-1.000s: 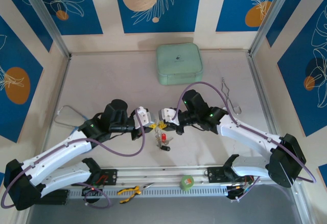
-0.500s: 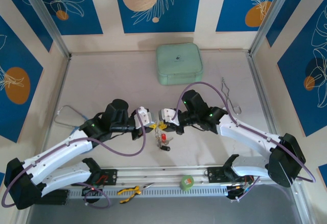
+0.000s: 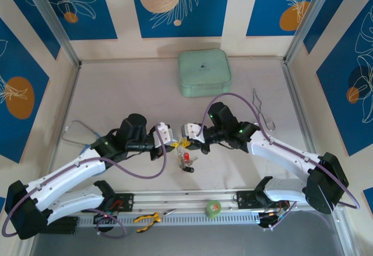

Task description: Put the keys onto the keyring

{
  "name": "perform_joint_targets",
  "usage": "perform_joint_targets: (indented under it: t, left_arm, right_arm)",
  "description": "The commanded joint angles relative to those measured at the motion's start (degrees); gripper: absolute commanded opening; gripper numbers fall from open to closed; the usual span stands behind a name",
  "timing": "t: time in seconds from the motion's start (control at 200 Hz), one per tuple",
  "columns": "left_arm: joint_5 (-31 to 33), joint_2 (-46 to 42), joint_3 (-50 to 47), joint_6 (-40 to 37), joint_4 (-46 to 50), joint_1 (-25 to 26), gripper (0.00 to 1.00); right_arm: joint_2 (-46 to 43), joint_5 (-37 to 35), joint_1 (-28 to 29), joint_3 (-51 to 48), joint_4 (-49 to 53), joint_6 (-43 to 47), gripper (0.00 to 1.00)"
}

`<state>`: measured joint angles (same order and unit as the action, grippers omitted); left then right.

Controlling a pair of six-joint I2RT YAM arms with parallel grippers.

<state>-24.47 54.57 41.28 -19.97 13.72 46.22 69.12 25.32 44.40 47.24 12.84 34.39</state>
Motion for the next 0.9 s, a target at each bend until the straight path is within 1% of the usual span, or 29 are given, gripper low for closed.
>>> perform_joint_targets:
  t: [0.0, 0.065, 0.145, 0.325, 0.365, 0.465, 0.53, 0.61, 0.64, 0.675, 0.71, 0.775, 0.86, 0.895]
  left_arm:
    - [-1.21, 0.86, 0.38, -0.64, -1.88, 0.4, 0.08]
    - [-1.27, 1.22, 0.56, -0.61, -1.89, 0.45, 0.1]
    - [-1.2, 1.62, 0.65, -0.47, -1.94, 0.41, 0.15]
    - [-1.19, 2.08, 1.13, -0.22, -1.95, 0.37, 0.19]
    - [-1.41, 2.13, 1.26, -0.29, -1.87, 0.43, 0.17]
    - [-1.11, 1.87, 1.68, -0.27, -1.36, 0.43, 0.06]
    - [-0.5, 1.55, 1.77, -0.08, -1.04, 0.42, 0.0]
    - [1.03, 1.0, 2.33, 1.56, -0.37, 0.39, 0.0]
    - [2.18, 0.93, 2.76, 2.51, 0.4, 0.4, 0.0]
    - [4.01, 0.91, 3.38, 4.36, 1.08, 0.45, 0.0]
    - [6.73, 1.06, 4.07, 7.51, 1.61, 0.44, 0.0]
    - [11.37, 1.44, 5.34, 15.41, 3.24, 0.43, 0.0]
    - [17.87, 1.91, 7.32, 27.64, 6.32, 0.43, 0.0]
    - [19.64, 2.04, 8.38, 32.1, 7.93, 0.41, 0.0]
  right_arm:
    - [0.0, 3.41, 0.86, 2.46, -0.88, -0.12, 0.0]
    - [-0.04, 3.43, 1.08, 2.56, -1.32, -0.29, 0.0]
    - [-0.1, 3.42, 1.21, 2.72, -1.58, -0.38, 0.0]
    - [0.22, 3.12, 1.56, 3.11, -1.31, -0.03, 0.0]
    - [0.31, 2.99, 1.62, 3.23, -1.3, 0.02, 0.0]
    - [0.66, 1.89, 1.74, 3.32, -0.61, 0.3, 0.0]
    - [0.83, 0.46, 1.73, 3.39, 0.05, 0.42, 0.0]
    - [0.67, -2.59, 1.52, 3.15, 0.09, 0.04, 0.0]
    - [0.3, -3.55, 1.22, 2.89, -0.06, -0.45, 0.11]
    - [-0.48, -4.21, 0.53, 2.49, -0.45, -1.31, 0.27]
    - [-1.55, -4.55, -0.25, 1.73, -1.04, -2.37, 0.36]
    - [-4.32, -5.31, -1.92, 0.01, -2.33, -4.56, 0.41]
    - [-7.91, -7.73, -2.92, -1.0, -2.1, -7.55, 0.43]
    - [-9.2, -8.53, -2.84, -1.14, -2.1, -8.92, 0.43]
